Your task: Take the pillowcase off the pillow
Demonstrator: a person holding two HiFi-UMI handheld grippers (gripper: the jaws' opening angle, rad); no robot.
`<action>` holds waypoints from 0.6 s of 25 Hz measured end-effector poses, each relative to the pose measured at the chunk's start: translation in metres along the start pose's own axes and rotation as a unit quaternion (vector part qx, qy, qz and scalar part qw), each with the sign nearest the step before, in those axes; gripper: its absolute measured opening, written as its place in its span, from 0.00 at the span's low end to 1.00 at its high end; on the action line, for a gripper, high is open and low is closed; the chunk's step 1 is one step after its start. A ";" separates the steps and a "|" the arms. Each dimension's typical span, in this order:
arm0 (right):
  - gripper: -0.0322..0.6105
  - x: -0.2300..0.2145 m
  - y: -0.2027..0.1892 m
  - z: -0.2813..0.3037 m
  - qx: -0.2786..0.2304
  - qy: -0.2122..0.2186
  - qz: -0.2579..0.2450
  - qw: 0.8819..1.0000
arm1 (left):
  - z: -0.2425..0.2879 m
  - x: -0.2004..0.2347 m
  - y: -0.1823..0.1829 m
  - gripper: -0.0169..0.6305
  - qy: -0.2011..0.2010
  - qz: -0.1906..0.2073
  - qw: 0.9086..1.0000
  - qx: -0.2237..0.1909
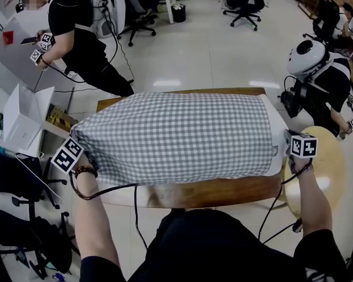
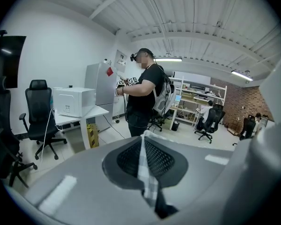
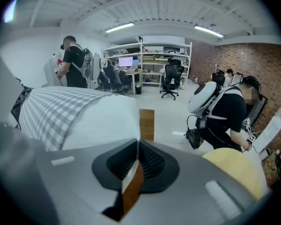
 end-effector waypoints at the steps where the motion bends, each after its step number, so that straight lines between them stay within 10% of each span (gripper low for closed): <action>1: 0.07 -0.001 0.000 -0.001 -0.001 -0.002 -0.001 1.000 | 0.001 0.000 -0.002 0.03 -0.001 0.001 1.000 0.002; 15: 0.07 0.012 -0.004 0.014 0.015 -0.002 -0.003 1.000 | 0.031 0.001 -0.036 0.04 -0.030 0.017 0.998 0.057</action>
Point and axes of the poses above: the fingertips, and each gripper's own axes: z forward along the fingers, x to its left, y out of its top, the point moved 5 cm from there along -z, backward along the fingers, and after that the axes turned 13 degrees about z, right-handed, at the moved point
